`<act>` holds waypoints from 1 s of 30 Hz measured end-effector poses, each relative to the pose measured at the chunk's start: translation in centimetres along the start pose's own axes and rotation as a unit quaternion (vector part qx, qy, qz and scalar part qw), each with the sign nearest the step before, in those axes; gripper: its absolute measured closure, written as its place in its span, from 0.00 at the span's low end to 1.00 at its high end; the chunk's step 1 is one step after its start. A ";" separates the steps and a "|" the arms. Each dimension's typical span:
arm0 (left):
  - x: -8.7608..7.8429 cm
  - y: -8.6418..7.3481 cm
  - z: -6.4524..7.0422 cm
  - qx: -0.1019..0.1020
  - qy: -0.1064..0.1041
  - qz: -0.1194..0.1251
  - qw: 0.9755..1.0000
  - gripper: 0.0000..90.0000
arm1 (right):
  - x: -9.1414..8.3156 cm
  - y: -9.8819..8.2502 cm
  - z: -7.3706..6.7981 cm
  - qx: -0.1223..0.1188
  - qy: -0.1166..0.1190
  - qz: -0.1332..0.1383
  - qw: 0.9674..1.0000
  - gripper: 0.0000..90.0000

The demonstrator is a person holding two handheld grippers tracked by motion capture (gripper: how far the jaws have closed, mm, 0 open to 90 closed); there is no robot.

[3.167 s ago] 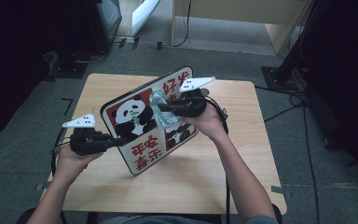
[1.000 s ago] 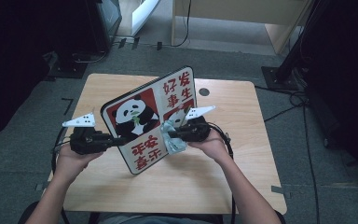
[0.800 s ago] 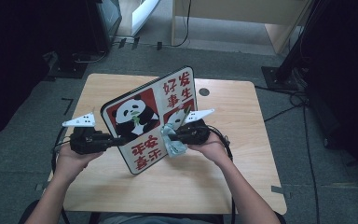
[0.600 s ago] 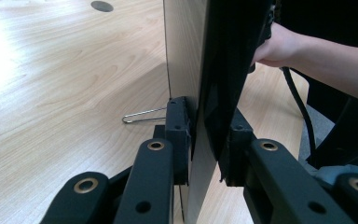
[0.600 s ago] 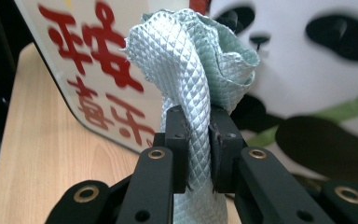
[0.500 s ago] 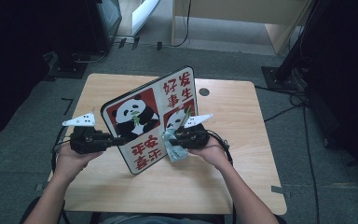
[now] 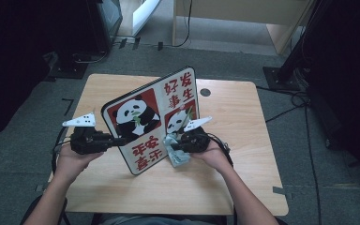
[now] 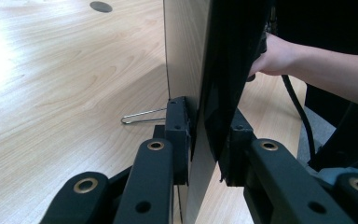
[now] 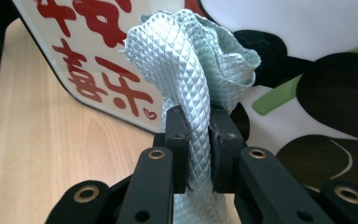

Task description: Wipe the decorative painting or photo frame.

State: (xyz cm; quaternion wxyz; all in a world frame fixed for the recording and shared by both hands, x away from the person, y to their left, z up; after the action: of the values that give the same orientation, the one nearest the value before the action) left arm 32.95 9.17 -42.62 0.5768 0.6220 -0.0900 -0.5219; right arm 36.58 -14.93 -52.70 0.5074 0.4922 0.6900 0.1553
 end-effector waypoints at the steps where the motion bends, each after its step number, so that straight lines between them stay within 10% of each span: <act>1: 0.0 0.0 0.0 0.000 0.001 0.000 1.000 0.86 | -0.1 0.0 -0.1 0.004 0.001 0.000 1.000 0.90; 30: 0.0 0.0 -0.1 -0.006 0.006 0.002 1.000 0.87 | -4.0 9.6 -4.1 -0.065 -0.013 0.063 0.996 0.90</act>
State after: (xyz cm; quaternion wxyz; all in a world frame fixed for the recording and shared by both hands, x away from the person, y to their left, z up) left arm 33.05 9.22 -42.65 0.5819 0.6217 -0.0844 -0.5174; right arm 38.04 -12.66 -41.83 0.5365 0.5024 0.6395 0.2255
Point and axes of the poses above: each handheld gripper's, and its own axes: x roughly forward along the jaws, y roughly out of its top, z roughly to its right, the point moved 8 cm from there along x, roughly forward along the jaws, and after that the axes turned 13 degrees about y, right-handed, at the moved point
